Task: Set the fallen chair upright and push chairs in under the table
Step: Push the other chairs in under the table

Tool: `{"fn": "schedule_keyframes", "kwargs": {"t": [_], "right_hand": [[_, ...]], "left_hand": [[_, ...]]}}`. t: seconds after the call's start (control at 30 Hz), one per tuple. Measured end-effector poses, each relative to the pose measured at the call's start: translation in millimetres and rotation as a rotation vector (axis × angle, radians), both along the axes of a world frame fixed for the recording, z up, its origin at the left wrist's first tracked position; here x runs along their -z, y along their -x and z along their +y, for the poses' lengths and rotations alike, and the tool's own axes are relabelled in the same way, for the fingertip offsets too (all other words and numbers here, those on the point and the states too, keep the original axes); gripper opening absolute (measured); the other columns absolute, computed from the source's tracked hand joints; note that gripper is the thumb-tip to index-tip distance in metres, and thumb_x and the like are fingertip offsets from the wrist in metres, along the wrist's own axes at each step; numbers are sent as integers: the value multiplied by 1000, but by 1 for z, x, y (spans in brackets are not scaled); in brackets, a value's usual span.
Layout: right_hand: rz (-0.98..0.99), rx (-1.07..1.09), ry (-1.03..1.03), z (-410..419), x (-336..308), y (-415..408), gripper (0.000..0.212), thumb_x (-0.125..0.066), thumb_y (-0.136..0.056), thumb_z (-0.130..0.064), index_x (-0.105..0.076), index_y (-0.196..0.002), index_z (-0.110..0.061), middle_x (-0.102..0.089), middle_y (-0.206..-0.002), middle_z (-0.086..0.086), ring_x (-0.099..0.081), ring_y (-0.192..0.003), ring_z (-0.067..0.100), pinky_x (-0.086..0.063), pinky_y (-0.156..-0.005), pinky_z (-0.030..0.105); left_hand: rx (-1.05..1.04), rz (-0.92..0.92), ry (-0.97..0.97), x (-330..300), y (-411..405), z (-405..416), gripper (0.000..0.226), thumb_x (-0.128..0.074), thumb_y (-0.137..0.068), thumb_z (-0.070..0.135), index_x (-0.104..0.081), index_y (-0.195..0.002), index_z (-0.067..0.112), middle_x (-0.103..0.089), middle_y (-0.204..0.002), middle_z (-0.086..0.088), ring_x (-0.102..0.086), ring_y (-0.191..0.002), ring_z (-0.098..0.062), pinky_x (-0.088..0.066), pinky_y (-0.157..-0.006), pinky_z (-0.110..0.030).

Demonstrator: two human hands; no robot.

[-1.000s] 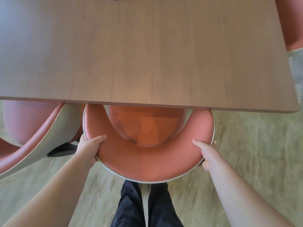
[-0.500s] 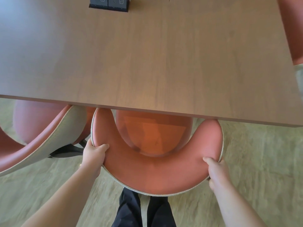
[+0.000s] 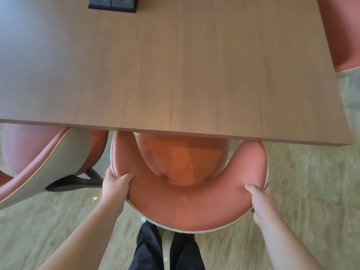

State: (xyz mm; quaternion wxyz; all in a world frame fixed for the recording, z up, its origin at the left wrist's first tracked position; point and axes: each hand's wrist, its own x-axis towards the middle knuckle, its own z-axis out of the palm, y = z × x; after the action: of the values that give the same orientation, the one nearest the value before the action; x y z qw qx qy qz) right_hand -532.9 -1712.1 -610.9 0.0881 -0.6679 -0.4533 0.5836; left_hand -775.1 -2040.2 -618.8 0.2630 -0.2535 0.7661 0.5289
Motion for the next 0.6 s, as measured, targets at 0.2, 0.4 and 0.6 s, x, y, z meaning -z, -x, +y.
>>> {"fn": "schedule_keyframes", "kwargs": {"t": [0.2,0.4,0.6], "right_hand": [[-6,-30,3,11,4,4,22,-68,-86,-8,-59,-99,-24,-72,-101,4,-70,-85,24,-55,-70,37],[-37,-45,19,13,5,6,26,-71,-86,-16,-57,-105,-26,-72,-105,3,-70,-86,25,-55,-71,39],[-58,-75,72,11,-8,8,34,-75,-86,-30,-53,-112,-29,-70,-108,-3,-69,-94,25,-55,-71,41]], "left_hand": [[-3,-7,26,1,2,7,40,-69,-90,10,-56,-122,30,-71,-110,-2,-70,-98,-28,-60,-74,-44],[7,-15,46,-4,3,11,40,-70,-91,13,-54,-125,26,-70,-112,-3,-69,-101,-30,-61,-83,-51],[25,-50,46,-20,2,15,55,-76,-90,22,-52,-139,21,-69,-118,-6,-70,-103,-30,-62,-82,-50]]}}
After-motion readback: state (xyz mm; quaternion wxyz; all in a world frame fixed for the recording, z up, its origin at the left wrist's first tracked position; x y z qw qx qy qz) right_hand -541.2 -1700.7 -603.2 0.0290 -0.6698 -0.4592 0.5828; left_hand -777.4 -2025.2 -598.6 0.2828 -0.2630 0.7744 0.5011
